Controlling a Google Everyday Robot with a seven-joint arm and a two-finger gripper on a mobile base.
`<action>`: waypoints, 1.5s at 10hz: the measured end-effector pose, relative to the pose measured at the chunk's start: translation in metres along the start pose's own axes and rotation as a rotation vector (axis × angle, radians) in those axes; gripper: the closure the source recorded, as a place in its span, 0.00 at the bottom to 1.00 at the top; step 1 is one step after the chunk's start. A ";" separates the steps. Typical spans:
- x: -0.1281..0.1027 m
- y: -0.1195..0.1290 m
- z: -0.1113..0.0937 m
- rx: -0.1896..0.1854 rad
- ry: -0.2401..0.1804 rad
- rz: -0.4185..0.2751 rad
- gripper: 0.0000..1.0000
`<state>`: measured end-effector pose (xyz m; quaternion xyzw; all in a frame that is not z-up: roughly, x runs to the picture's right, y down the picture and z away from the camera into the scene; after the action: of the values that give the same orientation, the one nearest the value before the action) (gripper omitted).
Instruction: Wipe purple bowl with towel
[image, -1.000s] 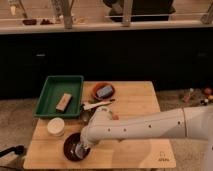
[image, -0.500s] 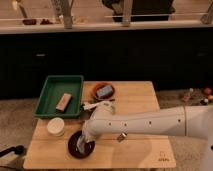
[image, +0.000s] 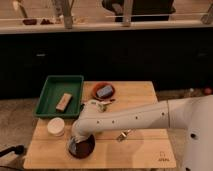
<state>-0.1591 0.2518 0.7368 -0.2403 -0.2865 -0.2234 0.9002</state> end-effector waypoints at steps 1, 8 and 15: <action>-0.005 0.001 0.000 -0.006 -0.005 -0.015 1.00; -0.032 0.039 -0.022 0.007 0.021 -0.035 1.00; 0.025 0.062 -0.050 0.045 0.067 0.086 1.00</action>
<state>-0.0867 0.2662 0.6978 -0.2248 -0.2505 -0.1857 0.9232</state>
